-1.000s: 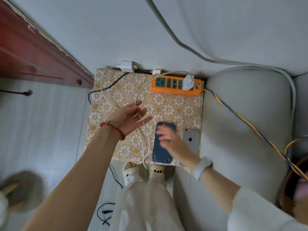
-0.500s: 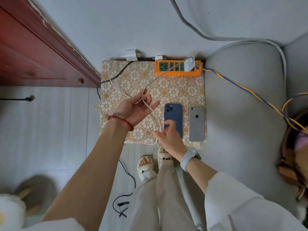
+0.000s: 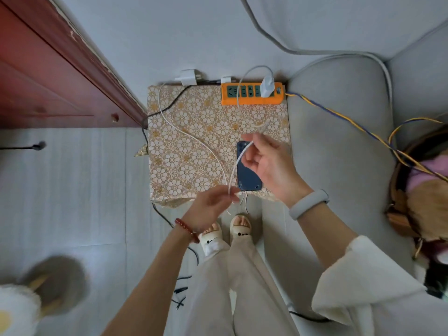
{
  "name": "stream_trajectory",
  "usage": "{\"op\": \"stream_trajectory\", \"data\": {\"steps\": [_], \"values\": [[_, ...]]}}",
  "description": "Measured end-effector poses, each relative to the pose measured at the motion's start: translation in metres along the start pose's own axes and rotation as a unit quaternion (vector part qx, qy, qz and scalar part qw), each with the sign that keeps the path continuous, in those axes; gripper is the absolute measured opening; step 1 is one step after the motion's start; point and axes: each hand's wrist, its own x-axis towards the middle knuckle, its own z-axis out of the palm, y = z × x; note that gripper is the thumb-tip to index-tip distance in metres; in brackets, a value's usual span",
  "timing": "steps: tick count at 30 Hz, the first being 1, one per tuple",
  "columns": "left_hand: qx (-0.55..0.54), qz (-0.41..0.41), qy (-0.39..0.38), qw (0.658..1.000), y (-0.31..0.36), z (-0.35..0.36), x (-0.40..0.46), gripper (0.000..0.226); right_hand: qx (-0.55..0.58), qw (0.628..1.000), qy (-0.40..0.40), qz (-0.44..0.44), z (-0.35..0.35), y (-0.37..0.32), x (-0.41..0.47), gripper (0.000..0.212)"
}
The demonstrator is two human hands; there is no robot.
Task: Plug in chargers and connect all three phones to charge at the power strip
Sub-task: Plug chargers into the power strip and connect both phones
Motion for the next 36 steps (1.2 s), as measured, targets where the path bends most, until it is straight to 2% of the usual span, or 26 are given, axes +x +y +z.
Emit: {"op": "stream_trajectory", "data": {"steps": [2, 3, 5, 6, 9, 12, 14, 17, 20, 22, 23, 24, 25, 26, 27, 28, 29, 30, 33, 36], "values": [[-0.125, -0.027, 0.081, 0.988, 0.000, 0.003, -0.009, 0.022, -0.098, 0.994, 0.023, 0.035, 0.002, 0.016, -0.008, 0.029], [-0.211, -0.036, 0.102, 0.972, 0.001, 0.000, -0.012, 0.023, -0.193, 0.980, 0.007, 0.050, 0.002, 0.027, -0.015, 0.031], [-0.351, -0.019, 0.132, 0.927, 0.001, -0.011, -0.014, 0.021, -0.405, 0.907, -0.101, 0.056, -0.001, 0.057, -0.033, 0.029], [-0.399, -0.003, 0.151, 0.904, 0.002, -0.020, -0.013, 0.019, -0.454, 0.875, -0.153, 0.068, -0.001, 0.073, -0.043, 0.027], [-0.474, 0.031, 0.230, 0.850, 0.006, -0.051, -0.010, 0.017, -0.441, 0.863, -0.183, 0.165, -0.003, 0.105, -0.072, 0.034], [-0.473, 0.004, 0.317, 0.822, 0.007, -0.075, -0.008, 0.013, -0.399, 0.884, -0.135, 0.202, -0.023, 0.110, -0.087, 0.043], [-0.442, -0.030, 0.343, 0.828, 0.002, -0.083, -0.007, 0.013, -0.455, 0.866, -0.110, 0.177, -0.040, 0.103, -0.087, 0.043], [-0.355, -0.075, 0.347, 0.865, -0.009, -0.079, -0.007, 0.018, -0.562, 0.818, -0.048, 0.112, -0.065, 0.092, -0.078, 0.029], [-0.180, -0.083, 0.360, 0.912, -0.028, -0.063, -0.013, 0.022, -0.603, 0.782, 0.153, 0.027, -0.084, 0.081, -0.068, 0.018], [-0.059, -0.077, 0.361, 0.927, -0.043, -0.050, -0.016, 0.022, -0.589, 0.767, 0.253, 0.027, -0.092, 0.071, -0.062, 0.020], [-0.008, -0.077, 0.361, 0.930, -0.050, -0.044, -0.017, 0.023, -0.576, 0.773, 0.260, 0.053, -0.094, 0.068, -0.059, 0.020], [0.041, -0.077, 0.360, 0.929, -0.056, -0.038, -0.017, 0.023, -0.544, 0.795, 0.254, 0.087, -0.093, 0.064, -0.056, 0.018], [0.087, -0.079, 0.358, 0.926, -0.062, -0.034, -0.018, 0.024, -0.463, 0.844, 0.247, 0.115, -0.092, 0.060, -0.053, 0.013], [0.132, -0.081, 0.353, 0.923, -0.068, -0.030, -0.018, 0.024, -0.319, 0.907, 0.242, 0.134, -0.089, 0.055, -0.051, 0.010], [0.176, -0.082, 0.339, 0.920, -0.075, -0.026, -0.018, 0.025, -0.143, 0.951, 0.234, 0.141, -0.086, 0.049, -0.049, 0.012], [0.217, -0.083, 0.318, 0.919, -0.080, -0.022, -0.018, 0.025, 0.032, 0.961, 0.235, 0.139, -0.084, 0.042, -0.047, 0.014], [0.250, -0.082, 0.292, 0.919, -0.085, -0.019, -0.019, 0.026, 0.155, 0.949, 0.244, 0.127, -0.085, 0.037, -0.045, 0.013], [0.274, -0.079, 0.266, 0.921, -0.088, -0.015, -0.019, 0.026, 0.212, 0.936, 0.256, 0.118, -0.088, 0.033, -0.042, 0.011], [0.340, -0.064, 0.196, 0.917, -0.092, -0.007, -0.018, 0.028, 0.200, 0.928, 0.297, 0.101, -0.096, 0.024, -0.034, 0.020], [0.425, -0.067, 0.092, 0.898, -0.095, 0.004, -0.017, 0.032, 0.093, 0.937, 0.334, 0.046, -0.108, 0.018, -0.029, 0.020]]}}
